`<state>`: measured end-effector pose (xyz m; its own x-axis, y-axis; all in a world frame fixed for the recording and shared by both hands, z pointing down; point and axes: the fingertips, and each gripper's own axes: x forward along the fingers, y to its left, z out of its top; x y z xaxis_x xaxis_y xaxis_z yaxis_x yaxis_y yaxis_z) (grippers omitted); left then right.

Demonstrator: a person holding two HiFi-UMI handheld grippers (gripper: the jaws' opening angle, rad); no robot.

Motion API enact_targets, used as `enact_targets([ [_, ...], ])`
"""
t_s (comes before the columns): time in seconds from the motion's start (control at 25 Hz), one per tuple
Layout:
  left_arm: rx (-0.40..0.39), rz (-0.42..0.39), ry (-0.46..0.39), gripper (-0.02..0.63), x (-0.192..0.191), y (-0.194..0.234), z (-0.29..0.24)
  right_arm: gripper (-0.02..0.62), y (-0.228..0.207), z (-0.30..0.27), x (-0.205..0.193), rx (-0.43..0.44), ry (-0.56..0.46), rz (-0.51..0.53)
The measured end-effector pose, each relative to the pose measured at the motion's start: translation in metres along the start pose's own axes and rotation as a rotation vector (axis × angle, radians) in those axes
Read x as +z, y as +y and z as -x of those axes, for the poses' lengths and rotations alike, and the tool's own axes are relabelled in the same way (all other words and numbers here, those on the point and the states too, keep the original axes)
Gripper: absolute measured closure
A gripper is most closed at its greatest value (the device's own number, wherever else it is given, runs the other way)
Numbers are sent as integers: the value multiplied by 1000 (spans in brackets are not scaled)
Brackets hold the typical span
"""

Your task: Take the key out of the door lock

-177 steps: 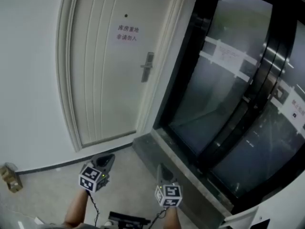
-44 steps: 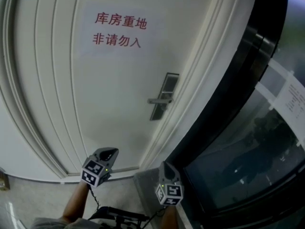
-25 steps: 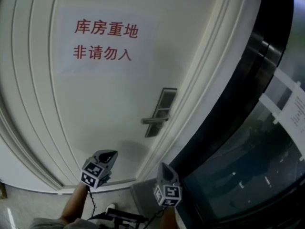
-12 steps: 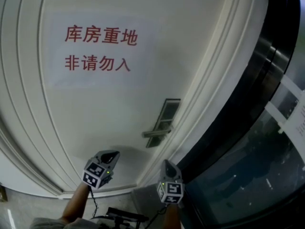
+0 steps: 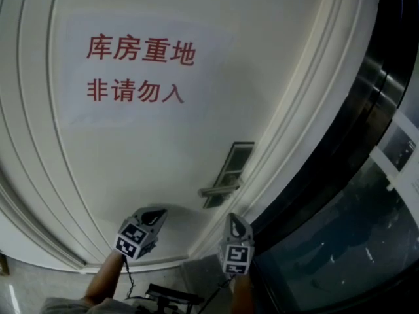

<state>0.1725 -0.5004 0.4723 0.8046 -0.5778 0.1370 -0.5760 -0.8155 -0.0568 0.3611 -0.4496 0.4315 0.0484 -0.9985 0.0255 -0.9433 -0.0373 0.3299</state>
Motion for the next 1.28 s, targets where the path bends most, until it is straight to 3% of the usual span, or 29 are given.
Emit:
enact_targets([
  [0.56, -5, 4, -16, 601, 4, 10, 0, 583, 4, -20, 7, -37, 32, 456],
  [1.0, -2, 26, -27, 601, 3, 21, 4, 499, 9, -34, 16, -28, 55, 673],
  [1.28, -8, 46, -37, 601, 3, 29, 8, 495, 8, -51, 14, -35, 80, 730],
])
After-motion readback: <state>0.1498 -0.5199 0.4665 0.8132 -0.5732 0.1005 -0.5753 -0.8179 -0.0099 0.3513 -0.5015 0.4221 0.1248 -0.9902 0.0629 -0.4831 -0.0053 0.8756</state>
